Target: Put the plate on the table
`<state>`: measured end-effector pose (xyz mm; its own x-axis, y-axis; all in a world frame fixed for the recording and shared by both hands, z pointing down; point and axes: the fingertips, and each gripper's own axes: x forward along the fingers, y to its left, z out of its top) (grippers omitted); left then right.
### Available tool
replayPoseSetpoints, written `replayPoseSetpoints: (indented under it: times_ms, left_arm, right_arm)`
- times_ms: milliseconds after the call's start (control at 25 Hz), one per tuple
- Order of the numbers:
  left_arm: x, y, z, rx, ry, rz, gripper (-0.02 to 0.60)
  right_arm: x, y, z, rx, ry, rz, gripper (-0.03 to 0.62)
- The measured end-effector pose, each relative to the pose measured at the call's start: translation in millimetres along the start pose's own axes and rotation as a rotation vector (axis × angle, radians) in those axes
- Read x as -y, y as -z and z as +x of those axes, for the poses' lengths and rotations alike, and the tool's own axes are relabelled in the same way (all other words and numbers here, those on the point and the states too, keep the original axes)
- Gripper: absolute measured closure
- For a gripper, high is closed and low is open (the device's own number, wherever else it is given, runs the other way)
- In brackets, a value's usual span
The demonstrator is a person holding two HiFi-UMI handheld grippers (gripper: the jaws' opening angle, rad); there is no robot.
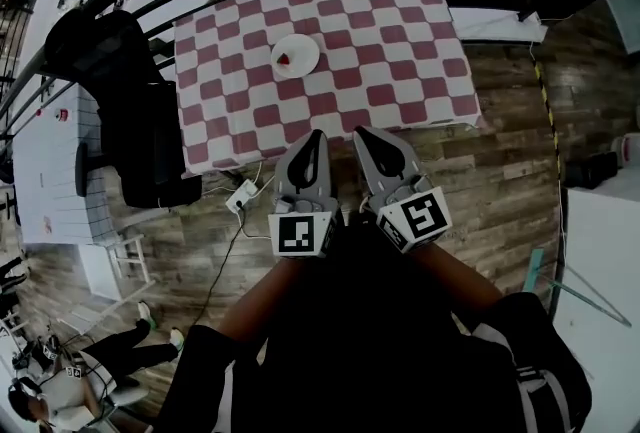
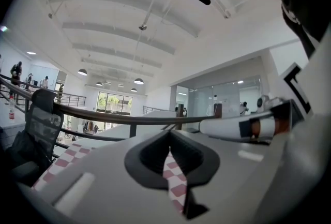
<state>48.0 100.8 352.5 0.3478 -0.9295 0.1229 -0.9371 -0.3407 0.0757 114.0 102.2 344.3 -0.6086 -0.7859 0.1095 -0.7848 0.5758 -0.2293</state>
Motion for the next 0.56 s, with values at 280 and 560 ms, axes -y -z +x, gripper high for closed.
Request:
replayPoseSetpoints:
  times_ms: [280, 560]
  left_arm:
    - [23.1, -3.4, -26.2, 0.051, -0.025, -0.03, 0.574]
    - [39.0, 31.5, -50.4, 0.041, -0.032, -0.058, 0.574]
  right_arm:
    - [-11.5, -12.1, -37.3, 0.043, -0.05, -0.015, 0.599]
    - [-19.8, -10.8, -66.4, 0.126, -0.086, -0.044, 0.599]
